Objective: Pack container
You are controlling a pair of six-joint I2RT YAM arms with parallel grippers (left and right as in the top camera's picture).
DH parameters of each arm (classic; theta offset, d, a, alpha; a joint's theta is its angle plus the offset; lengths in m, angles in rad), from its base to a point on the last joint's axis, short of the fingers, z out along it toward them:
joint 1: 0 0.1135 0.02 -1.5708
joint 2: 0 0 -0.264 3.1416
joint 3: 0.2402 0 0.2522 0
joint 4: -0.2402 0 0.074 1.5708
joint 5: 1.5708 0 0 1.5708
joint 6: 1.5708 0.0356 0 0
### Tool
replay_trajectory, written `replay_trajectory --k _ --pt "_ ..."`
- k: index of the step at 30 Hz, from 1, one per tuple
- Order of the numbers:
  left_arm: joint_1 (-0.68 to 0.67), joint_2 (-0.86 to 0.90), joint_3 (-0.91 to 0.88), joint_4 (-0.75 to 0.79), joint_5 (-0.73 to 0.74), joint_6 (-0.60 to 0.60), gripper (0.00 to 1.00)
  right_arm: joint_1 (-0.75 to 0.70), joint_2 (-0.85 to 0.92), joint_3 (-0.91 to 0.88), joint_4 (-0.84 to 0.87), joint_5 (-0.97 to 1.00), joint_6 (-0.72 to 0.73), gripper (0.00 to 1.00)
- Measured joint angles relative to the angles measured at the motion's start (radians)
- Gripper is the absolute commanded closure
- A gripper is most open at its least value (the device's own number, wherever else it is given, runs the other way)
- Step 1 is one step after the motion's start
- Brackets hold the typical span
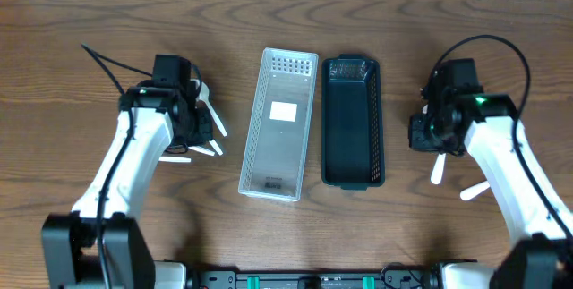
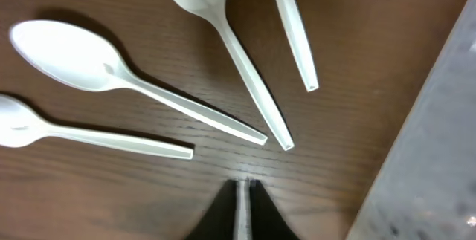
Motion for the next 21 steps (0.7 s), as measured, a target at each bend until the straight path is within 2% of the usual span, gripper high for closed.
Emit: replay_trajectory --k 8,21 --pt "-0.041 0.097 0.000 0.017 0.019 -0.014 0.94 0.041 0.105 0.000 0.036 -0.108 0.000 0.96" --pt "-0.224 0.110 0.000 0.034 0.137 -0.014 0.94 0.125 0.111 0.000 0.064 -0.296 -0.053 0.93"
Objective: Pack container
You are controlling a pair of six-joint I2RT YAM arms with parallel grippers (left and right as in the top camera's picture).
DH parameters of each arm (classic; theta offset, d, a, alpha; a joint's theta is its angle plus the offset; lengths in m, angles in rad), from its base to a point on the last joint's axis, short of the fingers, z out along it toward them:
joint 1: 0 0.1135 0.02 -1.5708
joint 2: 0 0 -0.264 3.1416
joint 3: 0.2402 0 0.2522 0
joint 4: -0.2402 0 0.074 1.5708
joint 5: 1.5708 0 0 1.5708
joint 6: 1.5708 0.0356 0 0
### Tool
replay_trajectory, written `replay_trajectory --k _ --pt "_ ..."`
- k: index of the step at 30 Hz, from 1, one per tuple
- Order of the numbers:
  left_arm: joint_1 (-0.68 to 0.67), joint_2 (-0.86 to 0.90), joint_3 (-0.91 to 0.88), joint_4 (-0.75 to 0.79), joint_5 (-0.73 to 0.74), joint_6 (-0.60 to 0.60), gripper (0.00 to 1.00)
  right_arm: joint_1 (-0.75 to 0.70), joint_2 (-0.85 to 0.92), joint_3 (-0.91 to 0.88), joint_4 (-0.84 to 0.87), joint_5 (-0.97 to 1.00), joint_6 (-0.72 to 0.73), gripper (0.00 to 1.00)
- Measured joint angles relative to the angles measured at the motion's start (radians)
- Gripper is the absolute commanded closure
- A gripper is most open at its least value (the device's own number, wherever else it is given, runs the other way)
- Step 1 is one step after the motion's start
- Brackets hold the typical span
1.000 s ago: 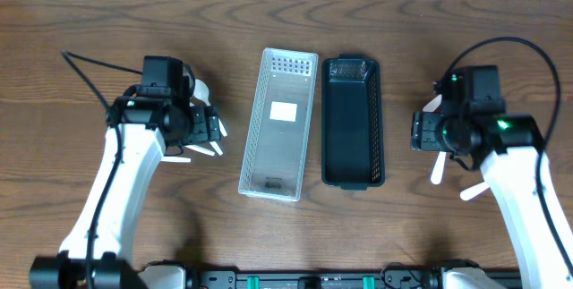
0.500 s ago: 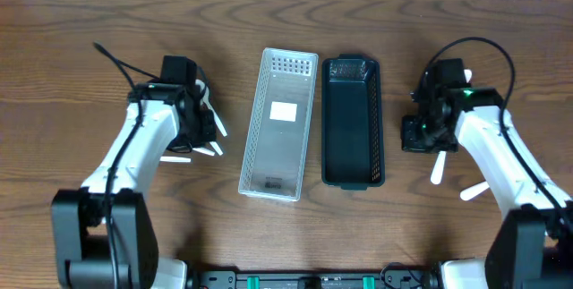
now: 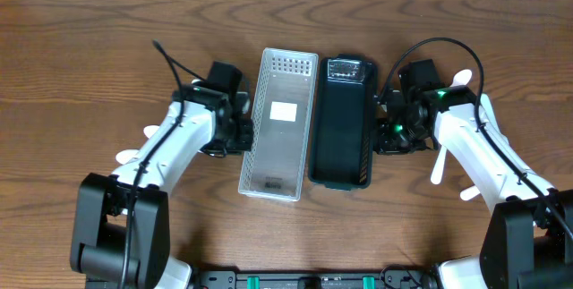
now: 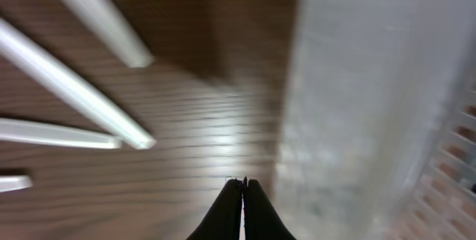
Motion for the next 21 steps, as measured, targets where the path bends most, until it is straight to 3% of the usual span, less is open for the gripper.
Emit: replay_trajectory --k 13,16,18,21 --pt "-0.039 0.000 0.000 0.006 0.070 0.000 0.94 0.000 0.000 0.000 -0.003 0.016 -0.010 0.87" --pt "-0.039 0.000 0.000 0.018 0.063 -0.002 0.87 0.000 0.000 0.000 -0.012 0.098 0.010 0.85" --pt "-0.039 0.000 0.000 0.025 0.051 0.000 0.71 -0.001 0.000 0.001 -0.016 0.162 0.032 0.83" --pt "-0.034 0.000 0.005 0.024 0.042 -0.010 0.62 -0.010 0.000 0.031 -0.058 0.254 0.055 0.78"
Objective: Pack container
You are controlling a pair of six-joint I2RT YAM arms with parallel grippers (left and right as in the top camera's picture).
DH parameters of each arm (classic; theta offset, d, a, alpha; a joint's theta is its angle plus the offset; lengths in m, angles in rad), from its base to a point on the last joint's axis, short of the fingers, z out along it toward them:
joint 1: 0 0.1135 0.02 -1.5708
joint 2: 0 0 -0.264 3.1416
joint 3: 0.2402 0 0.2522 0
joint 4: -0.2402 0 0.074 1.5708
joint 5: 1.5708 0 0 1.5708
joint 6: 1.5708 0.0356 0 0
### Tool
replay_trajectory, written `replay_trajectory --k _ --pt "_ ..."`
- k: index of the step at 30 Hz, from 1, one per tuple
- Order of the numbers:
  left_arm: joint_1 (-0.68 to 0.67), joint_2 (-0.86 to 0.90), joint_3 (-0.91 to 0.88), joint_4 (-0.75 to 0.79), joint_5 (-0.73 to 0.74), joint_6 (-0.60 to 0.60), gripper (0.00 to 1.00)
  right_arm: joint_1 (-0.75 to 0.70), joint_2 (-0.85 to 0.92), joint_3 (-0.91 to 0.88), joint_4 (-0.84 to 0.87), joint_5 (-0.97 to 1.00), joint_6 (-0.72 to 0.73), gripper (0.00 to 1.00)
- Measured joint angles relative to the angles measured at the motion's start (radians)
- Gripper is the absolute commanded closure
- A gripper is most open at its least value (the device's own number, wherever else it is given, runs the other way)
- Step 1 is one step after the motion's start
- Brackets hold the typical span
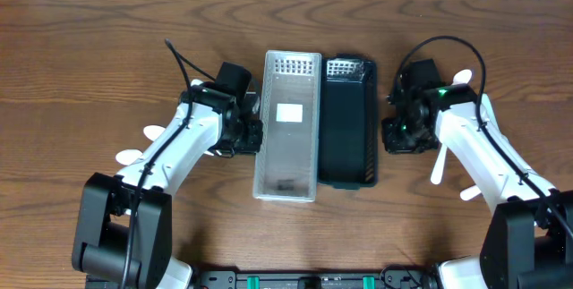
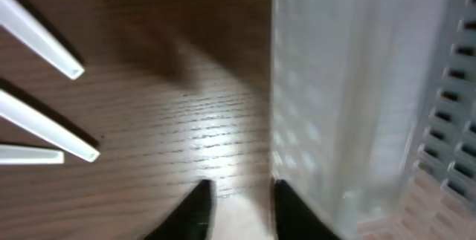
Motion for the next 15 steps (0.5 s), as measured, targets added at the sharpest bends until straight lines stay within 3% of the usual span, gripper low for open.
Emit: replay_trajectory --k 1,2,3,4,5,7,8,10,14,15 --pt "0.005 0.000 0.009 -0.001 0.000 -0.003 0.57 -0.006 0.000 0.019 -0.018 0.020 0.005 0.77" --pt "0.010 0.000 0.019 0.000 -0.001 -0.003 0.51 -0.014 0.000 0.047 -0.035 0.041 0.007 0.61" --pt "0.015 -0.001 0.030 0.000 -0.002 -0.001 0.45 -0.023 0.000 0.079 -0.054 0.055 0.015 0.37" --pt "0.024 -0.004 0.043 -0.001 -0.004 0.000 0.39 -0.033 0.000 0.120 -0.068 0.068 0.019 0.24" --pt "0.034 -0.011 0.058 -0.001 -0.005 -0.003 0.36 -0.043 0.000 0.166 -0.075 0.077 0.019 0.22" --pt "0.056 -0.034 0.085 0.000 -0.007 -0.005 0.33 -0.060 0.000 0.269 -0.074 0.092 0.020 0.40" --pt "0.067 -0.051 0.098 0.000 -0.008 -0.007 0.30 -0.066 0.000 0.307 -0.067 0.095 0.017 0.43" --pt "0.090 -0.098 0.116 0.001 -0.009 -0.007 0.22 -0.080 0.000 0.395 -0.043 0.118 0.057 0.32" --pt "0.119 -0.185 0.130 0.002 -0.012 -0.008 0.19 -0.121 -0.001 0.459 0.036 0.201 0.195 0.37" --pt "0.126 -0.204 0.130 0.002 -0.013 -0.008 0.14 -0.137 -0.001 0.460 0.057 0.217 0.225 0.37"
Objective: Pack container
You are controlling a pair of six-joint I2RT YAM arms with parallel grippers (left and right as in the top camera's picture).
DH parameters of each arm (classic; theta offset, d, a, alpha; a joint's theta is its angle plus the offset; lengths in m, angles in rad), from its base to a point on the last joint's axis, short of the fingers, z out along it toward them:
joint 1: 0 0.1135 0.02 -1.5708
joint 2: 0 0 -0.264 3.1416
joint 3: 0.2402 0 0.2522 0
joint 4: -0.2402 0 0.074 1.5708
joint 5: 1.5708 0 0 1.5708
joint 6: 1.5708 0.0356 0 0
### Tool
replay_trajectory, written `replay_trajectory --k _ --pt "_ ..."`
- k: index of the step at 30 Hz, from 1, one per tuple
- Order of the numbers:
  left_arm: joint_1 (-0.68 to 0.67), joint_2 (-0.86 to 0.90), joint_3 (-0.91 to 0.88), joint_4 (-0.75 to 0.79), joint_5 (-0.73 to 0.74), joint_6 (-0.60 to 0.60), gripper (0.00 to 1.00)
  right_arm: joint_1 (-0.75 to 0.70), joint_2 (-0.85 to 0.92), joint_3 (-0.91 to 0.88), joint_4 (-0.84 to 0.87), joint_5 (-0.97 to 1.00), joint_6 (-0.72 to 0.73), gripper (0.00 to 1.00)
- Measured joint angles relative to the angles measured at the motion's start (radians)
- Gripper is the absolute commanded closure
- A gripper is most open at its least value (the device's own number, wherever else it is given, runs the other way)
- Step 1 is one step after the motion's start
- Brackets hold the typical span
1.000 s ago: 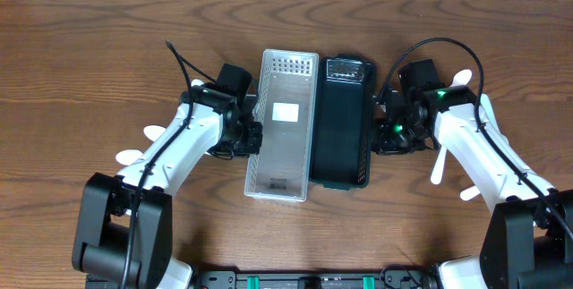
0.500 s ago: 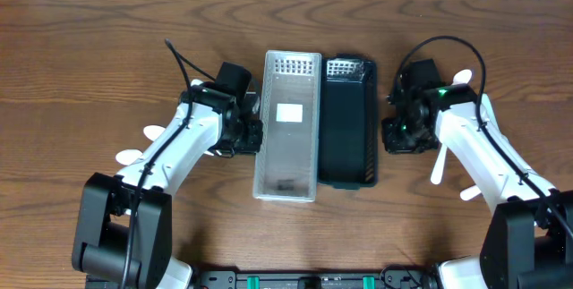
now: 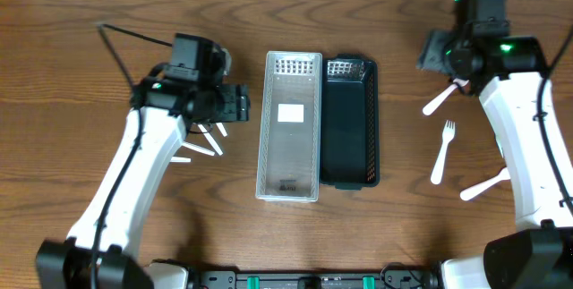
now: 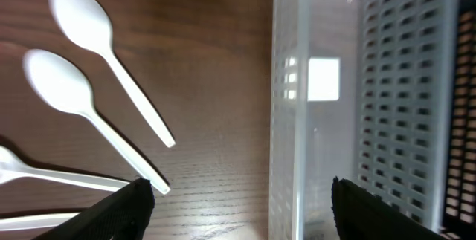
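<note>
A clear perforated basket (image 3: 288,126) and a black basket (image 3: 350,121) stand side by side, parallel and touching, at the table's middle. White plastic spoons (image 3: 210,137) lie left of them; the left wrist view shows them as long spoons (image 4: 104,54) pointing at the basket. My left gripper (image 3: 235,103) hangs above the table by the clear basket's (image 4: 357,84) left wall, wide open and holding nothing (image 4: 242,199). My right gripper (image 3: 436,52) is raised at the far right; its jaws do not show clearly.
White forks (image 3: 441,152) and another utensil (image 3: 483,184) lie on the wood right of the black basket. One more white piece (image 3: 439,99) sits under the right arm. The left arm's cable (image 3: 125,38) trails to the back left.
My left gripper was low beside the clear basket's wall with its jaws a little apart; now it is higher, further left and wide open. The right arm has left the black basket's side for the back right.
At first the baskets sat askew with my left gripper shut over the spoons and the right near the forks. Then both grippers were at the baskets' outer sides. Then the baskets stood straight and together. Now both arms are away from them.
</note>
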Motion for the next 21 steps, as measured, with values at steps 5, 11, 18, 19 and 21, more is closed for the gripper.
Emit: replay_trajectory --k 5,11,18,19,21 --pt "0.020 -0.058 0.000 -0.002 -0.003 0.000 0.00 -0.107 0.049 0.004 0.071 0.036 0.116 0.29" --pt "0.032 -0.069 0.000 -0.002 -0.003 0.000 0.02 -0.193 0.248 0.006 0.077 0.019 0.180 0.22" --pt "0.033 -0.069 0.000 -0.002 -0.003 0.000 0.02 -0.222 0.415 0.006 0.085 -0.023 0.242 0.26" --pt "0.033 -0.069 0.000 -0.002 -0.003 0.000 0.02 -0.224 0.421 0.006 0.090 -0.027 0.245 0.27" --pt "0.033 -0.069 0.000 -0.002 -0.003 0.000 0.02 -0.226 0.436 0.006 0.105 -0.036 0.249 0.27"
